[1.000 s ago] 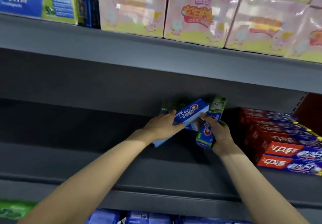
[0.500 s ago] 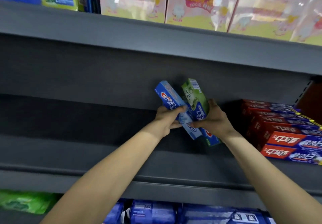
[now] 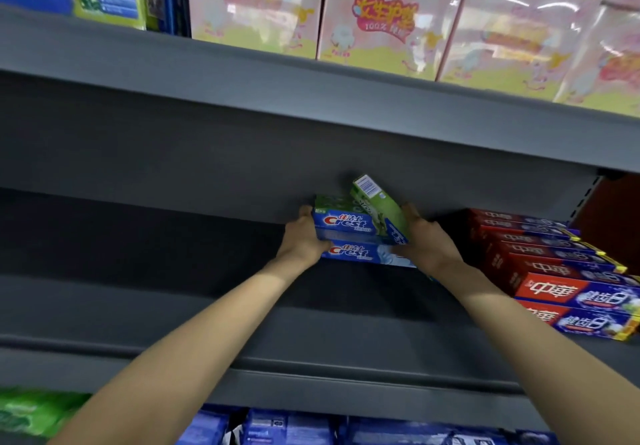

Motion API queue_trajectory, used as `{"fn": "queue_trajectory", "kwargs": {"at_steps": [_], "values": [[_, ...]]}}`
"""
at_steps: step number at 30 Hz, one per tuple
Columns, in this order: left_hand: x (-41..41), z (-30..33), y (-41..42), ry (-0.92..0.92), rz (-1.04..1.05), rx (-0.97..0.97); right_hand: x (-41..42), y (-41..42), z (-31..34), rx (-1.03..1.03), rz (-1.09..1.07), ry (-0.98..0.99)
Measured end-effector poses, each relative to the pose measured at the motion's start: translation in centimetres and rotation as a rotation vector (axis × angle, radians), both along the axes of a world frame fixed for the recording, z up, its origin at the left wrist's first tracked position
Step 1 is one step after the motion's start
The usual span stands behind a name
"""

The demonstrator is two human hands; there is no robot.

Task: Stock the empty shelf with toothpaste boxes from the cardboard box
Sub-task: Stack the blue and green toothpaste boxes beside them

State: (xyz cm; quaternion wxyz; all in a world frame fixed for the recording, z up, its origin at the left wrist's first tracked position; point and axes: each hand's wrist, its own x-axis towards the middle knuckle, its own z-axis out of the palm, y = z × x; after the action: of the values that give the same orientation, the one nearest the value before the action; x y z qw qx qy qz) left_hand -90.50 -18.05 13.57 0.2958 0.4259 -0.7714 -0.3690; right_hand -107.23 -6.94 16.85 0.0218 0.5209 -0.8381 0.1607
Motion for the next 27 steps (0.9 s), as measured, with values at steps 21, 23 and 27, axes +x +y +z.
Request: {"fn": "queue_trajectory", "kwargs": {"at_steps": [21,23,27], "values": [[0.6,3.0,0.6,-0.278,-0.266,-0.341,0.6,-0.8,-1.4,-0.553,-0.094,-0.262],[0.0,3.5,0.4,-0.333,-0.268,-0.414,0.3,-0.4,-1.8,-0.487,-0.02,0.034],[-0.8,3.3,-0.3,-0.404,-0.209,-0.575,-0.4,-1.1,-2.1,-0.351,0.045,0.171]]}}
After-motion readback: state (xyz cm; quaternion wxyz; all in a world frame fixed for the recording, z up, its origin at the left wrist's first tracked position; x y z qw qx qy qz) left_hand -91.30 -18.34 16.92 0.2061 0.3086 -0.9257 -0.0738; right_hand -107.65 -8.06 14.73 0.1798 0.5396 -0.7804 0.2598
